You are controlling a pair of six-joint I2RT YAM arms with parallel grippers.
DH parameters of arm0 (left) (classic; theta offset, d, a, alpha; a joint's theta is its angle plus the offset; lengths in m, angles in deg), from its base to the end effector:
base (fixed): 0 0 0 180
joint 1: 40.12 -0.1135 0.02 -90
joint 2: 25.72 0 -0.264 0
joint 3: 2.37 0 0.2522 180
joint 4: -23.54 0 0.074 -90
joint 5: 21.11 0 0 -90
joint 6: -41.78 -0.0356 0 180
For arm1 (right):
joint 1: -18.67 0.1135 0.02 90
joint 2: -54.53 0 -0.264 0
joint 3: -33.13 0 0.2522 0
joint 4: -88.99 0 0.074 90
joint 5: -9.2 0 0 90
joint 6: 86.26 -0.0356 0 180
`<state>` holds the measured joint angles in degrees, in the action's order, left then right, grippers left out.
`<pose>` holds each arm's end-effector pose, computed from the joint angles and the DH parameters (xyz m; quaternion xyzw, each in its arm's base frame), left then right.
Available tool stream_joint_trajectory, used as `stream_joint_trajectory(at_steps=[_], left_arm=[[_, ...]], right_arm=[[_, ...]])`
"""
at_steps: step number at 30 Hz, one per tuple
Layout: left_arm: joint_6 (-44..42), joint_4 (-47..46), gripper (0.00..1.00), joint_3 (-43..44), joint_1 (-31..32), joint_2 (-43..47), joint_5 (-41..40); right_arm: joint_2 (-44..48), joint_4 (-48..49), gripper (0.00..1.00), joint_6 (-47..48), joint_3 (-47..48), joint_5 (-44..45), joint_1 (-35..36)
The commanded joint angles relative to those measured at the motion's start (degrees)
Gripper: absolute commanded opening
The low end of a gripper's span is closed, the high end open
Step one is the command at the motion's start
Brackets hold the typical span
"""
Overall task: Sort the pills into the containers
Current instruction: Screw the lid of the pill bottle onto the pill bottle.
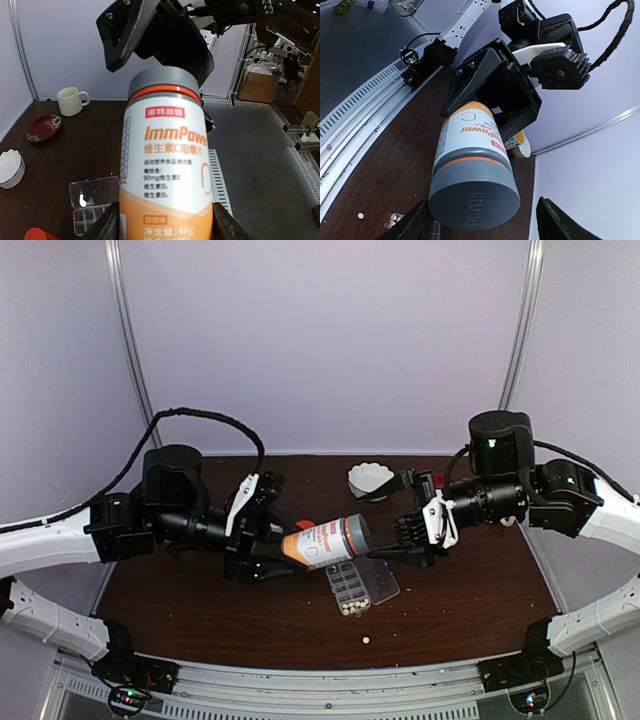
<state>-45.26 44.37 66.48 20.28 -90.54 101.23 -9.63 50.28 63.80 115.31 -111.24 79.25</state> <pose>0.1113 -0.2345 0.3401 0.5161 0.5964 -0.4910 0.3699 0.1035 0.2203 0.3921 -0.7635 0.2633 0.2184 0.5477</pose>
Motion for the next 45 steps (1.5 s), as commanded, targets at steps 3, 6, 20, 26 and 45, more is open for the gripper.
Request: stream_joint_trajectory(at_steps=[3,6,20,26,45], left_arm=[[0.0,-2.3,0.00,2.3,-0.4,-0.3,1.7],[0.0,-2.4,0.00,2.3,-0.4,-0.3,1.9],[-0.7,-1.7,0.00,2.7,-0.4,-0.3,0.6],[-5.5,0.1,0.00,3.5,-0.4,-0.2,-4.2],[-30.7,-10.4,0.00,-0.4,-0.2,0.7,-25.7]], right_arm=[[-1.3,-3.0,0.71,-0.3,3.7,-1.7,0.6],[-1.7,-3.6,0.69,-0.2,4.1,-1.7,0.7],[-3.2,-4.7,0.45,-5.7,6.1,-4.6,0.8],[-6.2,-4.4,0.44,-19.0,9.7,-3.9,0.8],[-11.9,-0.7,0.28,-63.6,13.2,-5.2,0.7]])
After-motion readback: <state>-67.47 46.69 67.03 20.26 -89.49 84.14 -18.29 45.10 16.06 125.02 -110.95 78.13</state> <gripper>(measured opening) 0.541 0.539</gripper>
